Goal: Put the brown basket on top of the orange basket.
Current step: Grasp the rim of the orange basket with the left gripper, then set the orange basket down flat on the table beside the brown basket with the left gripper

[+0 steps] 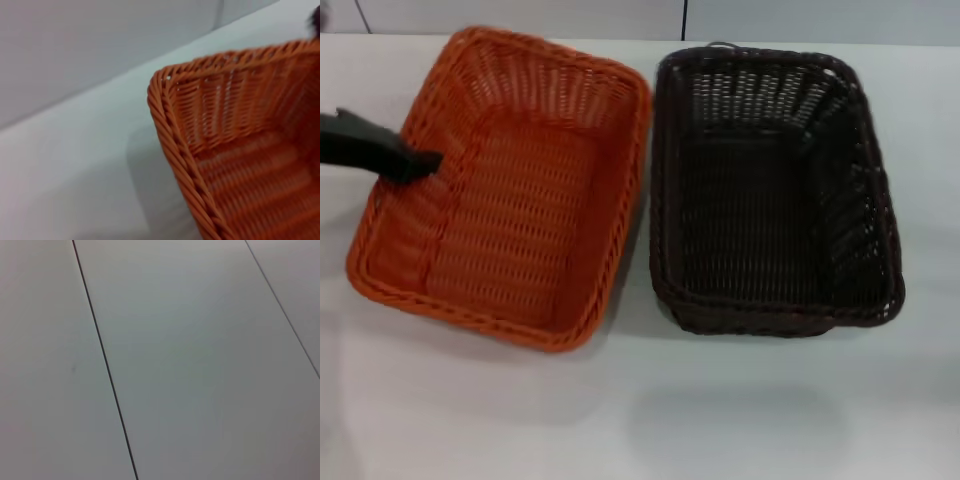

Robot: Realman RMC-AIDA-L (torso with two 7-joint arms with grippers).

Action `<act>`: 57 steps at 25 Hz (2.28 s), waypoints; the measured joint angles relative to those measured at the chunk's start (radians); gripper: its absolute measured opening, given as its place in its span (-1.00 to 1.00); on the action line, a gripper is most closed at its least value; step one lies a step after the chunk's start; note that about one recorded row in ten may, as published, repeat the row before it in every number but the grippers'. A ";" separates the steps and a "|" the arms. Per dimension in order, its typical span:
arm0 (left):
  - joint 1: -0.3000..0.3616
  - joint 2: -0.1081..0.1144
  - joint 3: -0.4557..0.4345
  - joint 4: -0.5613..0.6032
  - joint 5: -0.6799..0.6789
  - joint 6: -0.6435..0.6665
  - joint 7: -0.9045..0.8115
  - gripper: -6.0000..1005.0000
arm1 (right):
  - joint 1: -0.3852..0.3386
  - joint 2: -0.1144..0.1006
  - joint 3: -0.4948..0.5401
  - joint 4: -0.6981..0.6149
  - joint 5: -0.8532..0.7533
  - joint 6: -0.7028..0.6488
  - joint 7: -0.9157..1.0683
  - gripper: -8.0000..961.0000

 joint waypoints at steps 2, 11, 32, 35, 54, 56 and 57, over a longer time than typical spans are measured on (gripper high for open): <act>-0.039 0.004 -0.090 -0.020 -0.044 -0.071 0.108 -0.54 | 0.001 0.000 0.000 0.000 0.000 -0.002 0.000 0.73; -0.205 0.086 -0.274 -0.194 -0.151 -0.300 0.471 -0.55 | 0.000 -0.001 0.000 0.004 0.000 -0.006 0.000 0.73; -0.316 0.037 -0.216 -0.276 -0.121 -0.188 0.970 -0.69 | -0.001 -0.001 -0.008 0.005 0.000 -0.004 -0.006 0.73; -0.333 0.031 -0.210 -0.311 -0.119 -0.153 1.018 -0.68 | -0.001 -0.001 -0.009 0.005 0.000 -0.003 -0.006 0.73; -0.398 -0.001 -0.152 -0.434 -0.094 0.142 1.078 -0.57 | -0.002 -0.001 -0.009 0.008 -0.024 -0.006 -0.008 0.73; -0.401 -0.003 -0.126 -0.456 -0.086 0.170 1.070 -0.55 | -0.002 -0.001 -0.009 0.008 -0.025 -0.007 -0.008 0.73; -0.401 -0.004 -0.116 -0.462 -0.086 0.185 1.069 -0.54 | -0.002 -0.001 -0.009 0.008 -0.026 -0.007 -0.008 0.73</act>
